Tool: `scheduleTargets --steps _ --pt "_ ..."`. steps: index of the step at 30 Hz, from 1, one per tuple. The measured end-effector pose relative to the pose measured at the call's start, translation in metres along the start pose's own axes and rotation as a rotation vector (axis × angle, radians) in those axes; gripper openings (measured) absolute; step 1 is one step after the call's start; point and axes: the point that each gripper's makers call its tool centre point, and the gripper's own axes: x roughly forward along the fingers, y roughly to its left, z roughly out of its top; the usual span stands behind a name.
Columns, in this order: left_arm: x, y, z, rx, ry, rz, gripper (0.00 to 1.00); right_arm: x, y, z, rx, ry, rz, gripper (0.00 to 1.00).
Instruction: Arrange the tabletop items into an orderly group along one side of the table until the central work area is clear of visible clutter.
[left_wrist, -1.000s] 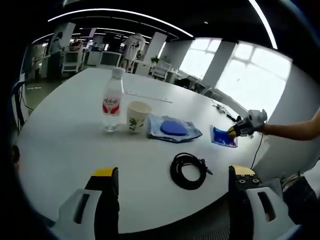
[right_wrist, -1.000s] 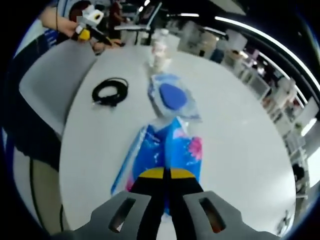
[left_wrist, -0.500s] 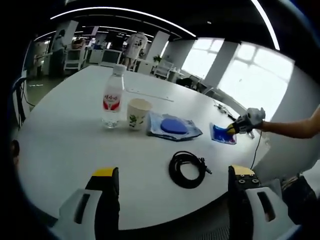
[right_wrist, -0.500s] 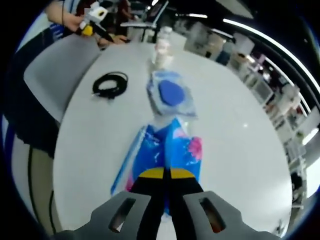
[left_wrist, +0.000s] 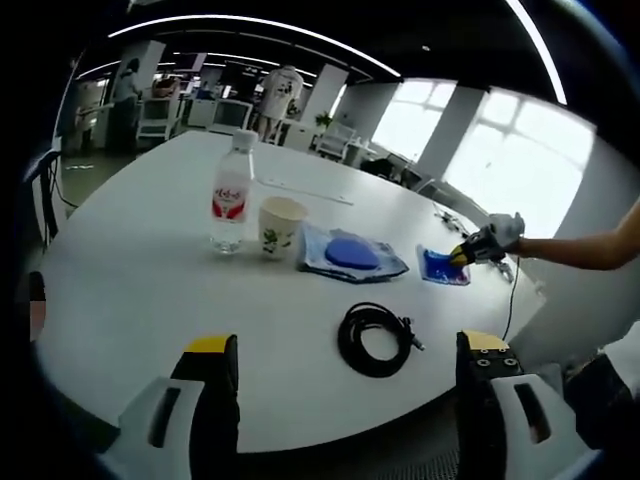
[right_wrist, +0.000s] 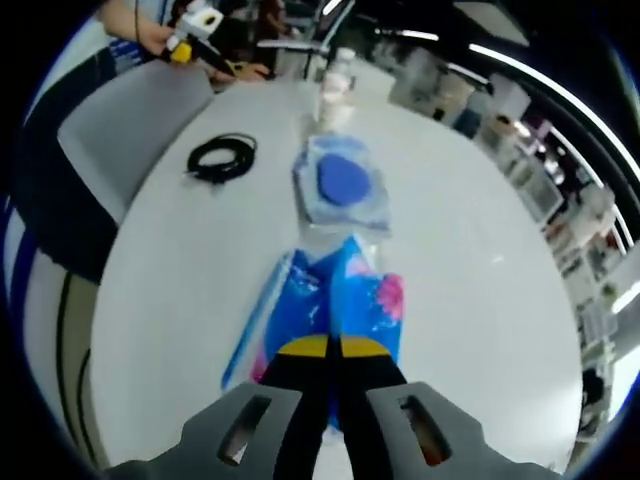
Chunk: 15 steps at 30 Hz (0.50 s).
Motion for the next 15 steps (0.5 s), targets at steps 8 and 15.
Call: scheduleTargets --steps 8,15 --pt "0.002 -0.001 0.0 -0.007 0.002 0.011 0.89 0.006 -0.005 0.001 -0.054 -0.019 0.04 0.0" --pt "0.001 0.0 -0.002 -0.022 0.005 0.028 0.89 0.011 -0.018 0.003 -0.086 -0.034 0.064 0.0"
